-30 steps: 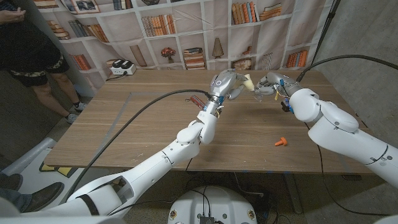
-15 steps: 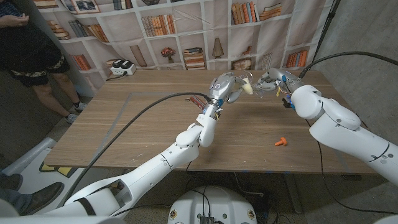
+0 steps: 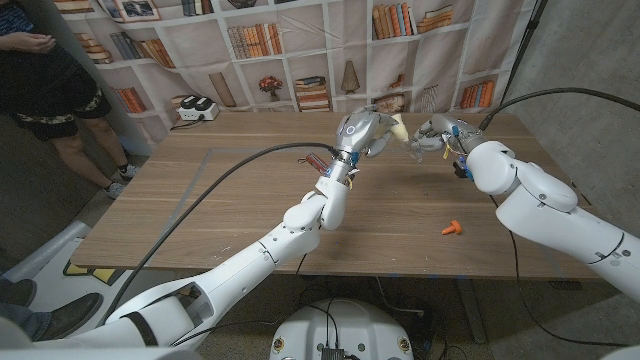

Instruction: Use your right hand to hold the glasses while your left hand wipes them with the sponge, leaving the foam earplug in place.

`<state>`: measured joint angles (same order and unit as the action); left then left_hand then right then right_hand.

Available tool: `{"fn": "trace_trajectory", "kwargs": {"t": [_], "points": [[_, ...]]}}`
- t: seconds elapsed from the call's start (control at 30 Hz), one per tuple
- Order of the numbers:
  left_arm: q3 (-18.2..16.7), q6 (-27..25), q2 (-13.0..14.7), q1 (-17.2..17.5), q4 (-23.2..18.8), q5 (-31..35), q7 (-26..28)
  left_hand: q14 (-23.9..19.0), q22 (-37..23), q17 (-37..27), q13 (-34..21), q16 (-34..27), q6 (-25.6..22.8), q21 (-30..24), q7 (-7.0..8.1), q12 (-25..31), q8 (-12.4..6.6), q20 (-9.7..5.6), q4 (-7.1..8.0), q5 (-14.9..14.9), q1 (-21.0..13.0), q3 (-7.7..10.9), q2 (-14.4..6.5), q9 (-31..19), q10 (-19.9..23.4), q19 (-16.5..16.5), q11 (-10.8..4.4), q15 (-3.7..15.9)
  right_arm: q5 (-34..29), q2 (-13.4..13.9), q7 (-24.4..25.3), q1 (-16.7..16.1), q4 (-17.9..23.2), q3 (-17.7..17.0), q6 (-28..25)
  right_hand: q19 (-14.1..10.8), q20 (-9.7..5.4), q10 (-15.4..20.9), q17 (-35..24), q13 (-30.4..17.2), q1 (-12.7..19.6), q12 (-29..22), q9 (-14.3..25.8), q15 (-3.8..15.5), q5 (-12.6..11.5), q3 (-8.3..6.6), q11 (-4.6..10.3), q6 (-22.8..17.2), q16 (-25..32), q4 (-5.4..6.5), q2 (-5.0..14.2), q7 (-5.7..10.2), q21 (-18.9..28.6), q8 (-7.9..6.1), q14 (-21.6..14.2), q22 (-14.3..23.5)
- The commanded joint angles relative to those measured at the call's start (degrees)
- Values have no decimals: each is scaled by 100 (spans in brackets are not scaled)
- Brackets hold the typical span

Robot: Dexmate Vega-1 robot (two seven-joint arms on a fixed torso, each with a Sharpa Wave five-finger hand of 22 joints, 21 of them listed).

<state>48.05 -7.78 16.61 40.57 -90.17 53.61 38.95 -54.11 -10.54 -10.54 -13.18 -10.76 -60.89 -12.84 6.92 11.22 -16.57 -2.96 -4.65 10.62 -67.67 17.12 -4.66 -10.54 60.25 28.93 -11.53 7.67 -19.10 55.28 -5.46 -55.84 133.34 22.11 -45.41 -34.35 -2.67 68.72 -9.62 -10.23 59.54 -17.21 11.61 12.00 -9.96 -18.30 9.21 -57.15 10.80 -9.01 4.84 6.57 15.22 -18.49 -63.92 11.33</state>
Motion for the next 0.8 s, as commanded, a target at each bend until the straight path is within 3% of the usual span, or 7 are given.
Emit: {"fn": "trace_trajectory", "kwargs": {"t": [0.03,0.27,0.53,0.8], "points": [[-38,-101,60,253,-86,-137,-161,18,-8,-14,-33,-6,-142,28,-86,42,-39,-353,231,27,-26,289,-6,-24,38,-31,1,492,-47,-11,-33,124,-1,84,17,-59,12,278,-13,-30,61,15,25,65,-34,-52,234,-570,-24,-6,56,535,44,-14,-37,12],[-57,-175,-11,235,-51,-106,-51,16,-8,-15,-29,-8,-157,28,-95,41,-44,-351,235,26,-24,303,-2,-24,43,-32,0,490,-25,41,-73,114,113,30,42,-54,14,276,-13,-29,59,29,25,62,-34,-69,232,-568,-38,-6,52,536,41,1,-16,13],[-13,-83,-156,-62,186,-24,135,23,-8,-10,-22,-4,-162,30,-104,40,-44,-343,238,25,-21,315,5,-24,51,-39,0,489,192,120,-89,-204,362,-330,82,-54,20,289,-12,-29,63,34,25,66,-33,-83,225,-584,-47,-10,46,539,41,5,-1,14],[-38,-19,-212,-120,270,-152,148,25,-8,-9,-25,-4,-164,30,-87,44,-43,-342,246,25,-13,326,11,-23,58,-44,2,486,198,150,-72,-349,447,-411,12,-48,28,303,-13,-29,61,41,24,58,-32,-98,224,-599,-53,-12,34,529,38,15,10,14]]}}
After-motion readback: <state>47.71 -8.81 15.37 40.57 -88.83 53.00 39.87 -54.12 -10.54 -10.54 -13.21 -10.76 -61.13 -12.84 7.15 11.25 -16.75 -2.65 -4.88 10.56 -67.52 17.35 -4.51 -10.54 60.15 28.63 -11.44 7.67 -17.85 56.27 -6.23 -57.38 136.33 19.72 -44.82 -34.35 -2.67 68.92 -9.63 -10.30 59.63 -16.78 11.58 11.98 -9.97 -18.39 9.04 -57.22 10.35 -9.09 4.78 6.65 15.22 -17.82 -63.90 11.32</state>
